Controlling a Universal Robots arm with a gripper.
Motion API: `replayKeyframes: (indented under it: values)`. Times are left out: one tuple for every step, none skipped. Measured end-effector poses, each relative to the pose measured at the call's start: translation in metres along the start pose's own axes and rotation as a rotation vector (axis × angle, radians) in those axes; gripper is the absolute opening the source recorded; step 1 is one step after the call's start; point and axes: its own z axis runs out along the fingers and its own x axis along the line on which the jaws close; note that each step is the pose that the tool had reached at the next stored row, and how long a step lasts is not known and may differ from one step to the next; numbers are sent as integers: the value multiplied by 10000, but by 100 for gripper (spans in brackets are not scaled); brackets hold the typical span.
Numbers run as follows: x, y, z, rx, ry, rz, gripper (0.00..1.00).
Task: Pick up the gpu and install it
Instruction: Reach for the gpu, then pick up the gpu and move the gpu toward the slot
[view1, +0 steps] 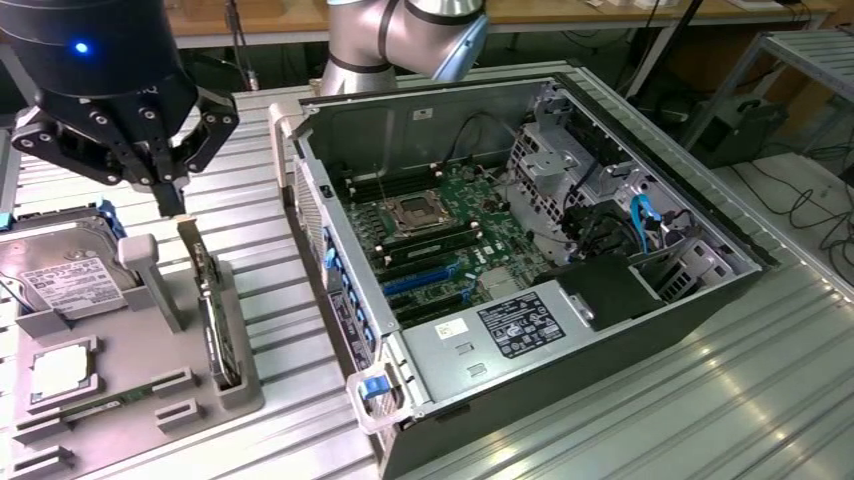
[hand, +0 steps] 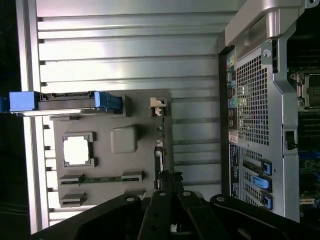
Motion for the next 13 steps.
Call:
replayKeyframes:
  values:
    - [16,-13,0,-1,0,-17,11]
    - [31,-25,0,-1,0,-31,11]
    - [46,-36,0,-3,0,-46,11]
    - [60,-47,-1,-3,1,-61,11]
    - [73,-57,-2,-3,2,-75,11]
    - [87,-67,-2,-3,3,-89,11]
    - [105,-80,-4,-3,4,-108,11]
    - [127,-95,-4,-4,4,-129,11]
    - [130,-96,-4,-4,5,-136,11]
    - [130,-96,-4,-5,4,-136,11]
    - [130,-96,-5,-4,5,-137,11]
    - [130,-96,-5,-4,5,-137,11]
    - [130,-96,-4,-5,5,-137,11]
